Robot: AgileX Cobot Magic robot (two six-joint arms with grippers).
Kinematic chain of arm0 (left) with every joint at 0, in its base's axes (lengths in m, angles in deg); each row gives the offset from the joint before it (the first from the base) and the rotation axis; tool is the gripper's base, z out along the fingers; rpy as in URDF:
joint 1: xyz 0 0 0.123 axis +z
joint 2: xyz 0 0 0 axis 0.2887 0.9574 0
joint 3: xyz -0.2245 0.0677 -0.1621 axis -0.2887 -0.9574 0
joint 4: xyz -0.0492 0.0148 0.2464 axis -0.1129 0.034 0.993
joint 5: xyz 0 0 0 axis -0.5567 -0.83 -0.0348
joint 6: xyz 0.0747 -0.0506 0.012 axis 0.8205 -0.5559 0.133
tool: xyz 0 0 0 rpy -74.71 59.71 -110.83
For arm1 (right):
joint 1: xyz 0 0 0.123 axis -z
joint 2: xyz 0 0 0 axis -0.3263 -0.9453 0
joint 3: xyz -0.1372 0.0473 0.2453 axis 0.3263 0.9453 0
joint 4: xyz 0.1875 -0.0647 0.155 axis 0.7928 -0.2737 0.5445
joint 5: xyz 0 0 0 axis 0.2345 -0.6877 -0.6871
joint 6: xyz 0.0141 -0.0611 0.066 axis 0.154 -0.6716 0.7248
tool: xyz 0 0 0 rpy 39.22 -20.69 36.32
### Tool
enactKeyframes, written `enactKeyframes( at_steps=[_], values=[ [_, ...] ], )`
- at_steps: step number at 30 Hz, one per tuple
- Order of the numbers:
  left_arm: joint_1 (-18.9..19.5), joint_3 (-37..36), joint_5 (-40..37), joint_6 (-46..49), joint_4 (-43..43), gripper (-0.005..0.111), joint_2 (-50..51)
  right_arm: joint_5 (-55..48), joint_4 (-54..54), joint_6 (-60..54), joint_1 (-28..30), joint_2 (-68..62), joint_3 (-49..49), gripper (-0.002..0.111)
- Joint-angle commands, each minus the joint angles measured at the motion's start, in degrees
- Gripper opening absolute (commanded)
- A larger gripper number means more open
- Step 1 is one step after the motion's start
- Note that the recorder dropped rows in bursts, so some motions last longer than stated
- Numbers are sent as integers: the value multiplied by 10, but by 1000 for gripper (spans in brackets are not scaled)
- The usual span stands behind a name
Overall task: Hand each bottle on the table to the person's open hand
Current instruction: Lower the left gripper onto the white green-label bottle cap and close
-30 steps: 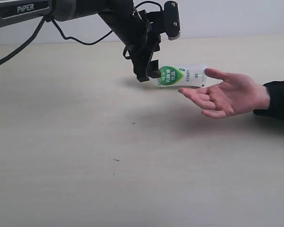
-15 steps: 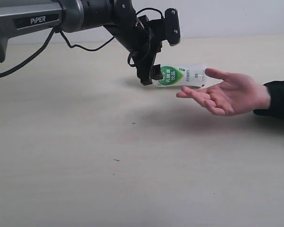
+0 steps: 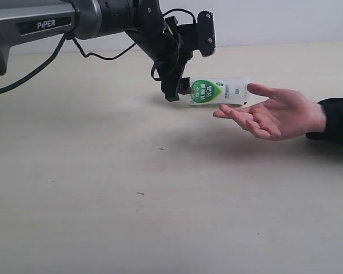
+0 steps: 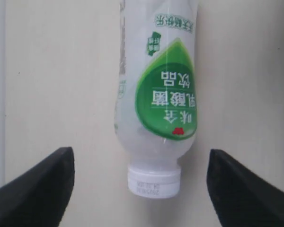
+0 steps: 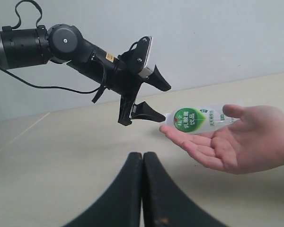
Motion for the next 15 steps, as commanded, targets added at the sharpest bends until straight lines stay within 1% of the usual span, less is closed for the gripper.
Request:
enactKeyframes(
  at_steps=[1,10,12,15],
  values=[
    [12,1,22,-8,21,75,-1,-1,-3,-4,-1,3,3,0],
    [13,1,17,16,22,74,-1,-1,-3,-4,-1,3,3,0],
    [18,1,17,19,3,74,-1,-1,-3,-4,-1,3,3,0],
    [28,1,14,55,-49,74,-1,-1,-3,-4,-1,3,3,0]
  ],
)
